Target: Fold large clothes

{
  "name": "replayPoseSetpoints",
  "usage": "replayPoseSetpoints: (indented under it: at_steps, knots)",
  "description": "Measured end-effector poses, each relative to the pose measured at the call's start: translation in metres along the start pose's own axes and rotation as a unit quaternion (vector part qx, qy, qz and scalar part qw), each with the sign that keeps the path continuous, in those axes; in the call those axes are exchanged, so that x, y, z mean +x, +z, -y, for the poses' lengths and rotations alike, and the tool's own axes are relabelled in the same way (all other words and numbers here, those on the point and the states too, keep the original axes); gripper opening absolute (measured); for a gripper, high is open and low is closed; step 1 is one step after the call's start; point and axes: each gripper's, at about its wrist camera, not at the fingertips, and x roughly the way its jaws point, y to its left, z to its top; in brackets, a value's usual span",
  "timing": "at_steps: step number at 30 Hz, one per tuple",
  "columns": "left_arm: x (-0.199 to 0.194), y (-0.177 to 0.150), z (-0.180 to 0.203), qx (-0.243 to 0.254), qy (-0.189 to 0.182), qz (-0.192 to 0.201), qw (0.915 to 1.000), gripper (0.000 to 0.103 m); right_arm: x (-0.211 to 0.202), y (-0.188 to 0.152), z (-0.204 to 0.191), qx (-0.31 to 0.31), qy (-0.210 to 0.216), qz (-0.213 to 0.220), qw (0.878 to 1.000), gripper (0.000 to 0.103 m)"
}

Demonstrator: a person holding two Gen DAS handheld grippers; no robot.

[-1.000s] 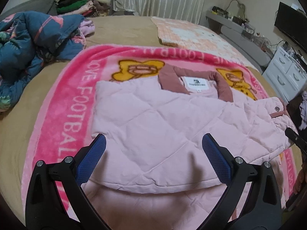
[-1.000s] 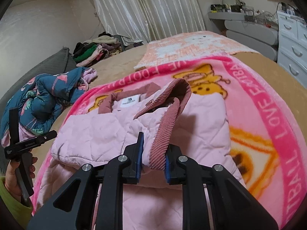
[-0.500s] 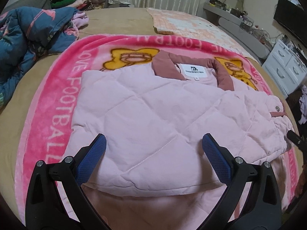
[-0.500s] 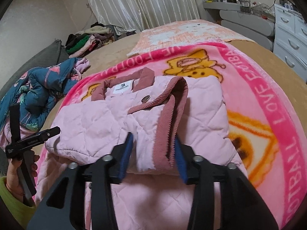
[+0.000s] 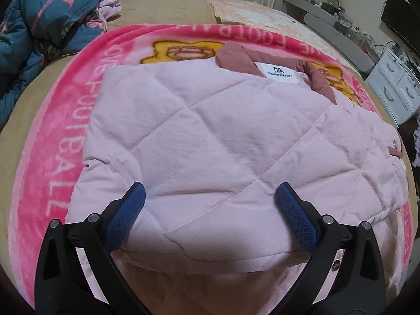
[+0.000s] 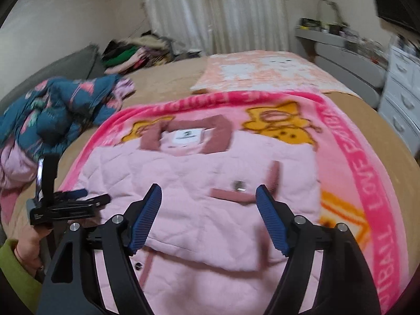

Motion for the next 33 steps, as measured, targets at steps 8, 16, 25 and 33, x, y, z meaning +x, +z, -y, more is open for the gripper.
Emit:
replayPoseSetpoints:
  at_steps: [8,16,25,33]
  knots:
    - [0.003,-0.002,0.001,0.005,0.001,-0.001,1.0,0.095,0.076,0.005,-0.032,-0.02,0.008,-0.09,0.996,0.077]
    - [0.008,-0.003,0.003,0.014,0.007,0.0,0.9999,0.095,0.127,-0.021,-0.033,-0.028,-0.034,-0.126,0.991,0.082]
    - [0.006,-0.005,0.003,0.015,0.007,0.007,0.9998,0.095,0.111,-0.024,-0.028,-0.009,-0.022,-0.105,0.994,0.083]
    - [-0.016,-0.003,0.006,0.008,0.004,0.001,1.0,0.094,0.067,-0.021,-0.015,0.03,-0.005,-0.075,0.997,0.092]
